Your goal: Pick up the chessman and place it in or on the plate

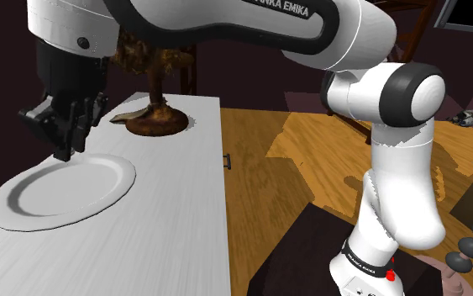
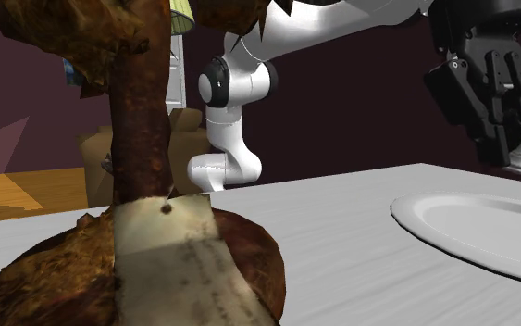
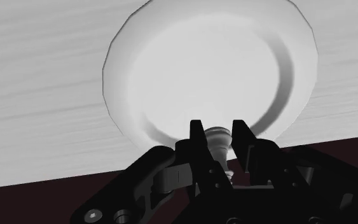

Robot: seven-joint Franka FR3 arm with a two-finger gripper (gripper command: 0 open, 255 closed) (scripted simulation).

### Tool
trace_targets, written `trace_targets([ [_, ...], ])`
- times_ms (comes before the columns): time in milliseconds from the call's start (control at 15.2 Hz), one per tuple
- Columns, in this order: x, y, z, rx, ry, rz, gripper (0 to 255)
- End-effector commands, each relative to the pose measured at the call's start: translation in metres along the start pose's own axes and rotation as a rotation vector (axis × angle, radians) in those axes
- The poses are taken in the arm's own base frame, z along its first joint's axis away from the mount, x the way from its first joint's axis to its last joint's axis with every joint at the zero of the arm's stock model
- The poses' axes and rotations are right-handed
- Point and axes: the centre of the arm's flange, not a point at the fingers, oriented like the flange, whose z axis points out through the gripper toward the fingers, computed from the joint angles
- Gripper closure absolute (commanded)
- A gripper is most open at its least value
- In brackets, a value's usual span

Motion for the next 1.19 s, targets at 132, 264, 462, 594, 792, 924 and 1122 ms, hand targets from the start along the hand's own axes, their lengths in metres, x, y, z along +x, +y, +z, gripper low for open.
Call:
trace_targets([
  [132, -0.003, -0.004, 0.018, -0.001, 0.001, 0.001, 255],
  [264, -0.007, -0.004, 0.028, -0.001, 0.001, 0.001, 255],
  [462, -0.012, -0.004, 0.043, -0.001, 0.001, 0.001, 255],
  [594, -0.014, -0.003, 0.051, -0.001, 0.001, 0.001, 255],
  [792, -0.014, -0.003, 0.051, -0.001, 0.001, 0.001, 255],
  [924, -0.014, -0.003, 0.051, -0.001, 0.001, 0.001, 255],
  [1122, -0.014, -0.003, 0.051, -0.001, 0.001, 0.001, 0],
])
